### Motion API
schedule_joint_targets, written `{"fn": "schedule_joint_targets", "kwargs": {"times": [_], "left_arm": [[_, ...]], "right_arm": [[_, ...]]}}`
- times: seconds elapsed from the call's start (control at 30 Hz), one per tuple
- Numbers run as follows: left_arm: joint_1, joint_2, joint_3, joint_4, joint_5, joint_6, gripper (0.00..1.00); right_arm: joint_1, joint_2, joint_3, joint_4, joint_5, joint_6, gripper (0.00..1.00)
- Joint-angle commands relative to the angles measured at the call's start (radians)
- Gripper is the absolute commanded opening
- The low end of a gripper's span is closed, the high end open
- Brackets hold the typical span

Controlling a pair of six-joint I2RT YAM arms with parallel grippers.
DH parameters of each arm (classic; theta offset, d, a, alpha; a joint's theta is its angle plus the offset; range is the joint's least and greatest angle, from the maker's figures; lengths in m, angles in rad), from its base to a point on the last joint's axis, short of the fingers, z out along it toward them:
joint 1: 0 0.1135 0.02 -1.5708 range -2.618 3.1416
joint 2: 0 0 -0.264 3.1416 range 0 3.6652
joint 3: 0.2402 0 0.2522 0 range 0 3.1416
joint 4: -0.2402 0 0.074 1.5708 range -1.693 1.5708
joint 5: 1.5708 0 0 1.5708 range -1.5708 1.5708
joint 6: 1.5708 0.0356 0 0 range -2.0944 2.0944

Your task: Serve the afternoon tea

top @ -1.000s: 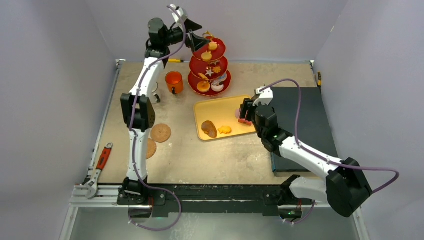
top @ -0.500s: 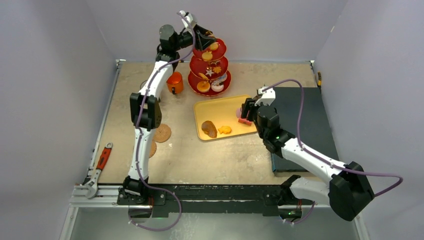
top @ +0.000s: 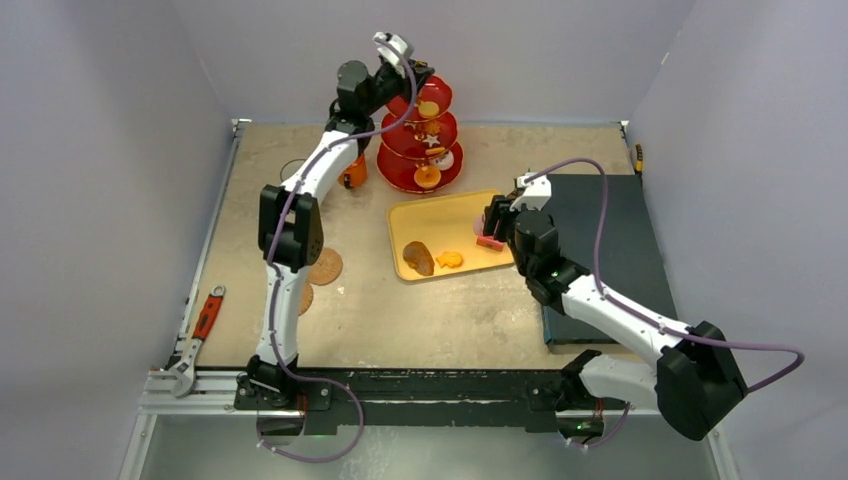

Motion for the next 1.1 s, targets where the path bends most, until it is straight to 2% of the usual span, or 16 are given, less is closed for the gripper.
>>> {"fn": "schedule_joint_targets", "kwargs": {"times": [0.0,0.1,0.2,0.43,0.5,0.63,0.7,0.9,1.07], "left_arm": [[-0.096,-0.187,-0.146,0.097,-0.328,0.253,0.21],[-0.151,-0.23,-0.231,0.149,-0.501,0.351,0.21],[-0.169,-0.255,-0.269,0.158,-0.61,0.341,0.24],[-0.172,-0.313,-0.334,0.131,-0.712,0.266,0.24],[-0.174,-0.326,-0.349,0.129,-0.727,0.262,0.32],[-0.176,-0.358,-0.396,0.155,-0.744,0.27,0.59],[-0.175,-0.379,-0.415,0.159,-0.742,0.282,0.69],[-0.172,-0.444,-0.419,0.052,-0.712,0.283,0.91],[-0.156,-0.479,-0.376,-0.11,-0.669,0.275,0.97]], "right_arm": [[-0.005,0.013,0.018,0.047,0.049,-0.008,0.6],[-0.005,0.022,0.015,0.035,0.09,-0.006,0.6],[-0.005,0.037,0.009,0.033,0.116,-0.013,0.6],[-0.005,0.097,0.017,0.059,0.143,-0.01,0.62],[-0.004,0.123,0.019,0.062,0.153,0.002,0.62],[-0.005,0.147,0.019,0.054,0.175,0.03,0.64],[-0.005,0.153,0.02,0.041,0.195,0.04,0.65],[-0.005,0.16,0.028,0.033,0.222,0.043,0.69],[-0.004,0.181,0.024,0.024,0.185,0.062,0.7]]}}
